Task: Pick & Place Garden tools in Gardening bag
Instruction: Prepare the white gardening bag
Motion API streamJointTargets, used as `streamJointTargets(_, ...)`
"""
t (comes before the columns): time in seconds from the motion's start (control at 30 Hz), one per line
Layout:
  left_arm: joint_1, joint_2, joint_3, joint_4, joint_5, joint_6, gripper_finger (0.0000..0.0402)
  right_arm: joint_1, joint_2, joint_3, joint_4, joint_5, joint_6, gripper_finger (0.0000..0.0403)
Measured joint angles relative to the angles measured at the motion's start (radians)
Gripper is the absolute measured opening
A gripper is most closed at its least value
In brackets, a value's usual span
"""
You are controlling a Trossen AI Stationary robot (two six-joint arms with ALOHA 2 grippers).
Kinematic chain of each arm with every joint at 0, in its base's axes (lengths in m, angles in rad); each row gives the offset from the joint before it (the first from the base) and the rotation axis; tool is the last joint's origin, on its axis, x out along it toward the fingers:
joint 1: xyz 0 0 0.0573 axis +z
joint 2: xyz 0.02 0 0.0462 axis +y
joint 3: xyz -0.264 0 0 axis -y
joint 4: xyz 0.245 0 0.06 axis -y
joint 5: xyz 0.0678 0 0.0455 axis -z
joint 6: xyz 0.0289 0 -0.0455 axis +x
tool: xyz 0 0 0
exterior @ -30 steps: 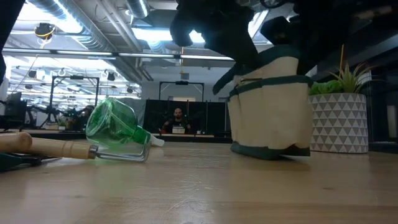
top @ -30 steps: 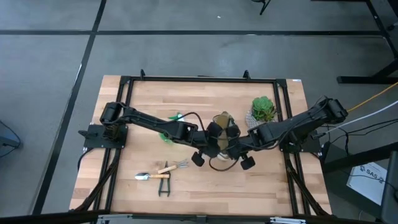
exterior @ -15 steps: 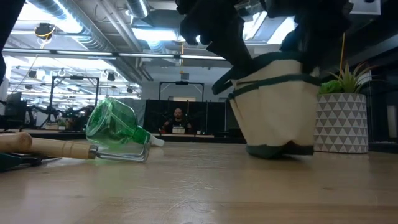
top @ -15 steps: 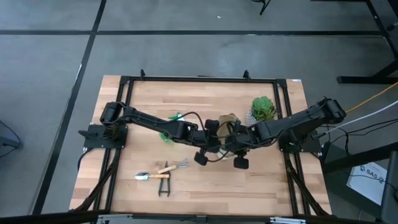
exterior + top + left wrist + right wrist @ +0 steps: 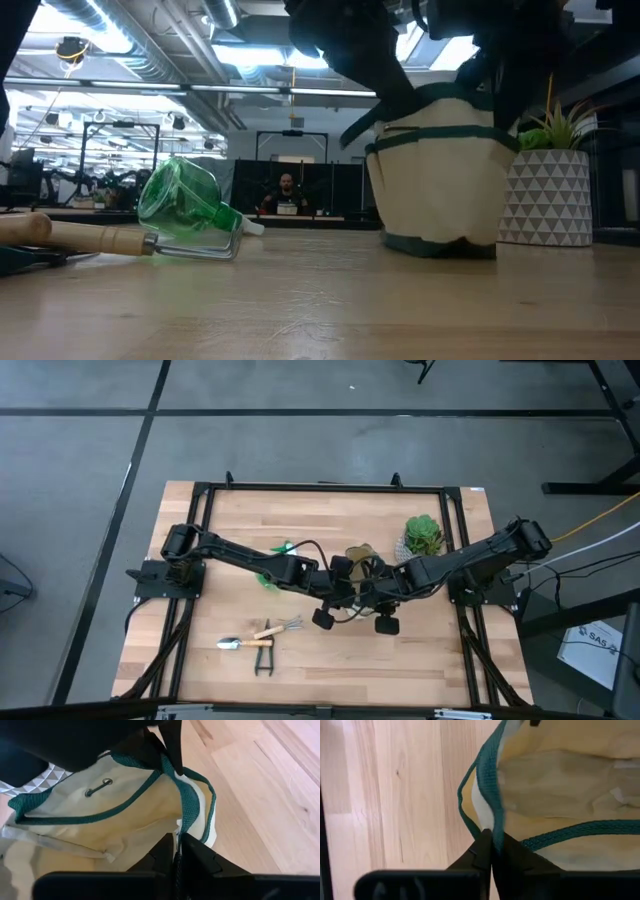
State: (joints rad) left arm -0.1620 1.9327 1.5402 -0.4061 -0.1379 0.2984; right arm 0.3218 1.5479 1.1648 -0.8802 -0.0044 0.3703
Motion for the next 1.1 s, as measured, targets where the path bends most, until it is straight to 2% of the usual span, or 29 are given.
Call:
streamJointTargets(0.33, -0.003, -0.025, 0.0, -0.008, 0.002, -0.043, 0.0108, 0.0, -0.012, 0.002, 0.01, 0.0, -0.011, 0.0067)
streamJointTargets(0.77, -0.006, -0.172, 0.0, -0.075, 0.001, -0.114, 0.0118, 0.002, -0.017, 0.004, 0.015, 0.0, -0.019, 0.0075)
streamJointTargets(0.97, -0.007, -0.242, -0.127, -0.006, 0.003, -0.173, 0.0118, 0.002, -0.028, 0.004, 0.017, 0.0, -0.019, 0.0076)
streamJointTargets(1.1, -0.007, -0.34, -0.241, 0.067, 0.002, -0.207, 0.0118, 0.002, -0.045, 0.004, 0.02, -0.03, -0.019, 0.0076)
